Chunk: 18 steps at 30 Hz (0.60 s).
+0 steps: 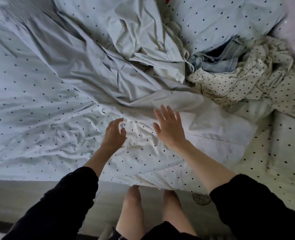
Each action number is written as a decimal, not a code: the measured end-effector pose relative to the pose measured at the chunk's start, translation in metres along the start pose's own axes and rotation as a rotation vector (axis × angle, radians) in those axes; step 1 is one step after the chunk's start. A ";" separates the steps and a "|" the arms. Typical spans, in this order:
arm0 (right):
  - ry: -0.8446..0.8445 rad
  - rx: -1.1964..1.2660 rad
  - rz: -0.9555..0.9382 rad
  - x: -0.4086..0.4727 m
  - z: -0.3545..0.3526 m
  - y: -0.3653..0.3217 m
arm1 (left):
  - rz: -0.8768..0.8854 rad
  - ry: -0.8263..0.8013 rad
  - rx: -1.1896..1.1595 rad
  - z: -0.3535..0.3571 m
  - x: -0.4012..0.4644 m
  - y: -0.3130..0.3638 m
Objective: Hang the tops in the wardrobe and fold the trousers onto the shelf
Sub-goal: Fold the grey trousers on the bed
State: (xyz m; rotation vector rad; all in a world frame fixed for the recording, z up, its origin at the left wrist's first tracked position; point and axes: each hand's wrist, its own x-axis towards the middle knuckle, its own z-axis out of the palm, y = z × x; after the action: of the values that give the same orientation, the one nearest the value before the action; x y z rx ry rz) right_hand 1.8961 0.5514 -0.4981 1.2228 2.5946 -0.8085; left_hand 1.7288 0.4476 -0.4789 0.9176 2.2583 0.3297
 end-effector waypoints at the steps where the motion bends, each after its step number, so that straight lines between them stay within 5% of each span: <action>1: -0.026 -0.019 -0.015 0.008 0.002 -0.009 | -0.005 0.016 -0.008 -0.008 0.005 -0.010; 7: -0.095 -0.029 -0.039 0.068 0.014 -0.075 | -0.032 0.068 -0.086 -0.055 0.047 -0.061; 13: -0.033 0.034 -0.105 0.202 0.006 -0.192 | -0.092 0.352 -0.219 -0.182 0.167 -0.110; 18: 0.017 0.067 -0.158 0.293 0.000 -0.257 | -0.104 0.446 -0.542 -0.279 0.272 -0.129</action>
State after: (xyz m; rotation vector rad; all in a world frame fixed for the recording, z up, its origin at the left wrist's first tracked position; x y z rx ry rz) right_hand 1.5118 0.6128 -0.5005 1.0551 2.7256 -0.9247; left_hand 1.3306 0.5481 -0.4628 0.4670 2.3973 1.1248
